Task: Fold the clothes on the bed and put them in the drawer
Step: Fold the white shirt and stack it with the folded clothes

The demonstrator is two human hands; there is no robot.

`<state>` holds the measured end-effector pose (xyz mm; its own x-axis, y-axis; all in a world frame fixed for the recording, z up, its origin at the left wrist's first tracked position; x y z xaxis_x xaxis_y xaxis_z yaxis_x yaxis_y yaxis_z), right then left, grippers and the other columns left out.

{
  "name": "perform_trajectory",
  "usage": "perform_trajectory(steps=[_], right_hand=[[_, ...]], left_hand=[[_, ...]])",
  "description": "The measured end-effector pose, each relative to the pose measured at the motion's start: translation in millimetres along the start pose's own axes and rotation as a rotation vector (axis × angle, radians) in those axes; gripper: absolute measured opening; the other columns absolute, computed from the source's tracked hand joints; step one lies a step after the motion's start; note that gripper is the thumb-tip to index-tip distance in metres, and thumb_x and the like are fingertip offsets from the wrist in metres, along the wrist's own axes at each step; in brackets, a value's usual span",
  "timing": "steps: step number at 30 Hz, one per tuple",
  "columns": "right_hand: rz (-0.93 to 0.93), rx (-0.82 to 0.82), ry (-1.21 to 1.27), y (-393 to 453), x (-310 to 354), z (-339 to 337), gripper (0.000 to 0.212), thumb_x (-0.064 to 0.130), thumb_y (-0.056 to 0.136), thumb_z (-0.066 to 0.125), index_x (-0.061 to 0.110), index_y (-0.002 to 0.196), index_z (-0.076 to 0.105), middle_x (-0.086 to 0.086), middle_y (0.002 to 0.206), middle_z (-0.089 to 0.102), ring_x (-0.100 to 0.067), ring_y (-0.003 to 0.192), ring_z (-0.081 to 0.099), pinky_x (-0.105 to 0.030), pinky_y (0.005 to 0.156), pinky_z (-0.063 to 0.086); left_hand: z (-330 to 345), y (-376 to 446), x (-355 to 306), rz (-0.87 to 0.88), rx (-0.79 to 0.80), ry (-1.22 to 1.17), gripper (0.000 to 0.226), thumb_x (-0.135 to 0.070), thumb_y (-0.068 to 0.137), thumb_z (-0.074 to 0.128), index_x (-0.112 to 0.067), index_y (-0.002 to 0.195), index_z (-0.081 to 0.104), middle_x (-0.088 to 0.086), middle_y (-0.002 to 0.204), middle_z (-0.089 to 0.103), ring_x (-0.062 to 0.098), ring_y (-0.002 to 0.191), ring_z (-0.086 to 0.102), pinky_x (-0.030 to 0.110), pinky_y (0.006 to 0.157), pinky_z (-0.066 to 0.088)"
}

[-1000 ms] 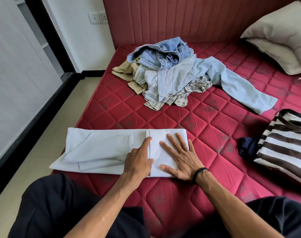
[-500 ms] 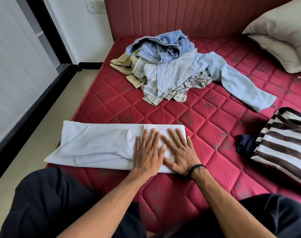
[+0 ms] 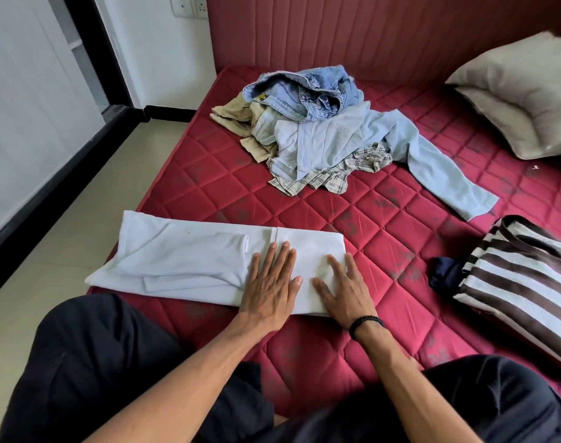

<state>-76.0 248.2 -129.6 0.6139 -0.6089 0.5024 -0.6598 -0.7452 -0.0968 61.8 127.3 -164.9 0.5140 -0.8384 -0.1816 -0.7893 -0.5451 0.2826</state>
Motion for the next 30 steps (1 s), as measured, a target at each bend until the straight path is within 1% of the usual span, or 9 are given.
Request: perform_trajectory(steps=[5, 8, 10, 13, 16, 22, 25, 27, 30], right_hand=[[0.458, -0.116, 0.579, -9, 9, -6, 0.091, 0.013, 0.078, 0.087, 0.002, 0.152, 0.035, -0.020, 0.131, 0.061, -0.039, 0.120, 0.061, -0.048, 0.102, 0.051], [0.558, -0.076, 1.092, -8, 21, -9, 0.036, -0.006, 0.075, 0.083, -0.013, 0.107, 0.068, -0.033, 0.110, 0.070, -0.045, 0.097, 0.070, -0.059, 0.097, 0.055], [0.490, -0.072, 1.124, -9, 44, -19, 0.024, -0.007, 0.075, 0.081, -0.008, 0.097, 0.071, -0.036, 0.105, 0.071, -0.039, 0.085, 0.070, -0.054, 0.090, 0.056], [0.299, -0.109, 1.084, -11, 94, -34, 0.031, 0.002, 0.071, 0.082, -0.002, 0.100, 0.070, -0.032, 0.103, 0.072, -0.037, 0.083, 0.071, -0.052, 0.084, 0.057], [0.042, -0.046, 0.957, -15, 168, -31, 0.035, 0.016, 0.065, 0.080, 0.010, 0.099, 0.074, -0.016, 0.094, 0.077, -0.032, 0.086, 0.075, -0.049, 0.077, 0.062], [-0.359, 0.355, 0.554, -26, 273, 19, 0.035, 0.027, 0.085, 0.080, 0.015, 0.116, 0.074, 0.006, 0.109, 0.075, -0.004, 0.093, 0.074, -0.034, 0.086, 0.062], [-0.465, 0.066, 0.378, -13, 276, 41, 0.031, 0.029, 0.091, 0.073, 0.016, 0.119, 0.072, 0.008, 0.116, 0.073, -0.004, 0.102, 0.069, -0.028, 0.089, 0.058], [-0.569, -0.086, 0.162, 2, 270, 58, 0.034, 0.033, 0.097, 0.065, 0.015, 0.126, 0.069, -0.001, 0.130, 0.067, -0.020, 0.120, 0.062, -0.037, 0.100, 0.052], [-0.538, -0.005, -0.135, 24, 255, 90, 0.060, 0.057, 0.102, 0.040, 0.026, 0.153, 0.044, -0.008, 0.162, 0.036, -0.032, 0.151, 0.030, -0.052, 0.123, 0.027]], left_hand=[[-1, -17, 16, 0.026, 0.106, -0.012, 0.067, -0.051, 0.108, 0.017, -0.014, 0.163, 0.022, 0.002, 0.172, 0.006, 0.024, 0.159, 0.002, 0.051, 0.126, 0.011], [-21, -16, 24, 0.078, 0.283, -0.123, 0.073, -0.056, 0.103, 0.013, -0.016, 0.164, 0.018, -0.003, 0.172, 0.003, 0.019, 0.157, -0.007, 0.049, 0.127, 0.009], [-51, -6, 31, 0.023, 0.446, -0.336, 0.062, -0.050, 0.106, 0.033, -0.016, 0.157, 0.038, 0.000, 0.169, 0.026, 0.019, 0.157, 0.014, 0.039, 0.126, 0.016], [-103, 11, 53, -0.375, 0.396, -0.955, 0.049, -0.057, 0.099, 0.054, -0.017, 0.119, 0.074, 0.007, 0.120, 0.075, 0.024, 0.116, 0.068, 0.041, 0.103, 0.052], [-150, 16, 88, -0.635, 0.354, -1.414, 0.064, -0.070, 0.094, 0.051, -0.014, 0.115, 0.073, 0.012, 0.103, 0.078, 0.027, 0.089, 0.075, 0.043, 0.082, 0.062], [-179, 7, 179, -0.760, 0.187, -1.271, 0.038, -0.038, 0.082, 0.082, -0.009, 0.106, 0.075, 0.008, 0.097, 0.079, 0.024, 0.088, 0.076, 0.040, 0.084, 0.063], [-174, -9, 228, -0.840, 0.072, -1.280, 0.016, -0.024, 0.094, 0.075, -0.009, 0.100, 0.073, 0.000, 0.080, 0.076, 0.014, 0.070, 0.073, 0.023, 0.060, 0.056], [-168, -15, 255, -0.887, 0.022, -1.238, 0.023, -0.023, 0.096, 0.073, -0.004, 0.108, 0.073, 0.003, 0.089, 0.076, 0.015, 0.077, 0.073, 0.022, 0.064, 0.057], [-156, -23, 281, -0.895, 0.030, -1.179, 0.018, -0.023, 0.098, 0.070, -0.012, 0.112, 0.072, -0.001, 0.099, 0.075, -0.001, 0.075, 0.070, 0.009, 0.062, 0.052]])
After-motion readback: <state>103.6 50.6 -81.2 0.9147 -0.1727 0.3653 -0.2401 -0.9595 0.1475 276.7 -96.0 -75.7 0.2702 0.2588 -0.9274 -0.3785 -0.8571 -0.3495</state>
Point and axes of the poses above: each hand's wrist, its own y-axis towards the middle knuckle, its own z-axis out of the palm, x = y × z, the point moved 3 cm from there along y, towards the middle knuckle
